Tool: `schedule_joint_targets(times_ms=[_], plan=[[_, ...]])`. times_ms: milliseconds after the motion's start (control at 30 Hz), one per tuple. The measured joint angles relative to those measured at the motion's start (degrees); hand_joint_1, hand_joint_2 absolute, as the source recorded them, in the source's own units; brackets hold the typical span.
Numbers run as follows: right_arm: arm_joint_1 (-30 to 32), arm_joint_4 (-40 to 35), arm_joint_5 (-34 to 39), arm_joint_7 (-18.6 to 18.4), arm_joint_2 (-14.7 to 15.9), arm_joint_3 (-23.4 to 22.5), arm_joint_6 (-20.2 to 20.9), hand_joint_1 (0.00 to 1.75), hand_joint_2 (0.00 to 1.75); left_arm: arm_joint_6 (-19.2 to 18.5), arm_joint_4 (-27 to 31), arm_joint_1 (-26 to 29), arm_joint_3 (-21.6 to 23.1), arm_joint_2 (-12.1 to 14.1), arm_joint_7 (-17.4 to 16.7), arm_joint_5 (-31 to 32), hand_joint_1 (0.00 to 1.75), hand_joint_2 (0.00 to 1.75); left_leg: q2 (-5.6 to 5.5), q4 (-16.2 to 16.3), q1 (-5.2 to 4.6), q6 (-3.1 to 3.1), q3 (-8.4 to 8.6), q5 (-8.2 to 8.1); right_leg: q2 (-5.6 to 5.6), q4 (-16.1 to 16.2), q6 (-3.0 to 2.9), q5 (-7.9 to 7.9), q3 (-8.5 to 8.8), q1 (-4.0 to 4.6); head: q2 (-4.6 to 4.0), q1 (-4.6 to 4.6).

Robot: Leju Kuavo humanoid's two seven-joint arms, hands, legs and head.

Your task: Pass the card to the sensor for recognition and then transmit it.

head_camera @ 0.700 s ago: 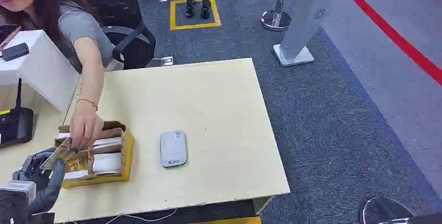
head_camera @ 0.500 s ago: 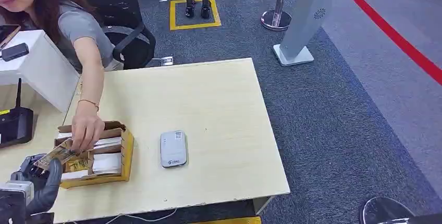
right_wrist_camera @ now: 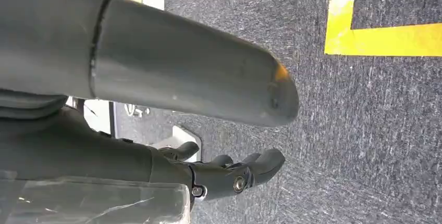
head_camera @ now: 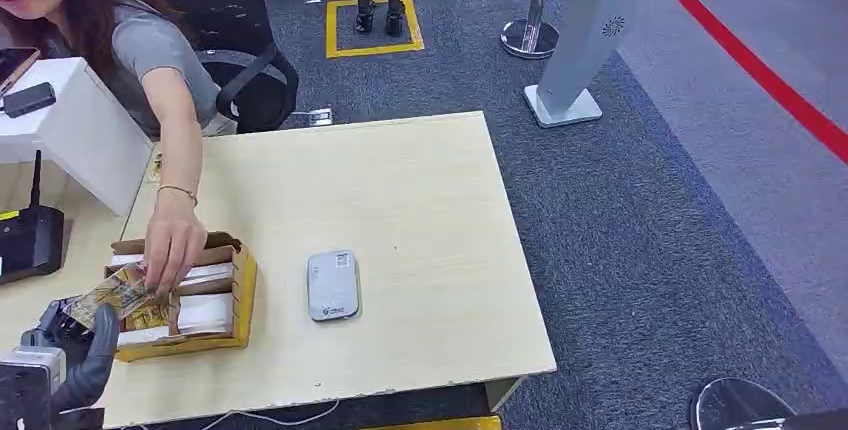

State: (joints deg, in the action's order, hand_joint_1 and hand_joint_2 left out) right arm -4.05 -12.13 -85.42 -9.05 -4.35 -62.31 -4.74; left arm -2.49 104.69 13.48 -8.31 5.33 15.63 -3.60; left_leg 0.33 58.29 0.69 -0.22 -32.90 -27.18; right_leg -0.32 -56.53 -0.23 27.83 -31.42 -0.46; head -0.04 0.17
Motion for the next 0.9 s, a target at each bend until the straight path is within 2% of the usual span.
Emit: schedule_joint_targets(times_ms=[167,333,533,600,700,900], plan=[[-0.1,0.0,-0.2,0.0,0.0,0.1,0.0,0.0,0.0,4.3,-0.4,-1.2,0.0,0.0,0.3,6.2,1.75,1.75,0.0,0.0,0.0,0.0,0.0,0.0,0.0,0.0,0.0,0.0,0.0,0.0,0.0,0.02],[-0.2,0.0,-0.3,0.0,0.0,0.3,0.1,0.0,0.0,7.0,-1.3,-2.6,0.4,-0.1,0.5,9.8,1.75,1.75,0.0,0.0,0.0,0.0,0.01,0.0,-0.01,0.0,0.0,0.0,-0.01,0.0,0.02,0.02],[-0.3,0.0,-0.7,0.0,0.0,1.1,0.3,0.0,0.0,14.4,-3.4,-6.0,2.8,0.0,0.8,19.2,1.75,1.75,-0.01,0.0,-0.01,0.0,0.0,0.01,-0.01,0.0,0.0,-0.01,0.0,0.0,0.02,0.0],[-0.5,0.0,-1.0,0.1,0.0,1.5,0.3,0.0,0.0,17.3,-4.5,-7.5,3.6,0.1,0.4,23.9,1.75,1.75,-0.01,0.0,-0.01,0.0,0.01,0.01,0.0,0.0,-0.02,-0.02,-0.01,0.0,0.02,0.0],[-0.6,0.0,-1.4,0.2,0.0,2.0,0.7,0.0,0.0,22.5,-7.2,-10.4,5.5,0.7,-1.4,34.2,1.75,1.75,-0.01,0.0,0.0,-0.01,0.02,0.02,-0.01,0.0,-0.02,-0.03,0.0,0.0,0.02,0.02],[-0.8,0.0,-1.9,0.3,0.0,3.0,1.3,0.0,0.0,28.6,-13.3,-14.9,9.7,2.1,-6.7,54.4,1.75,1.75,0.01,0.0,0.0,-0.02,0.02,0.03,0.01,0.0,-0.04,-0.05,-0.02,0.0,0.02,0.0]])
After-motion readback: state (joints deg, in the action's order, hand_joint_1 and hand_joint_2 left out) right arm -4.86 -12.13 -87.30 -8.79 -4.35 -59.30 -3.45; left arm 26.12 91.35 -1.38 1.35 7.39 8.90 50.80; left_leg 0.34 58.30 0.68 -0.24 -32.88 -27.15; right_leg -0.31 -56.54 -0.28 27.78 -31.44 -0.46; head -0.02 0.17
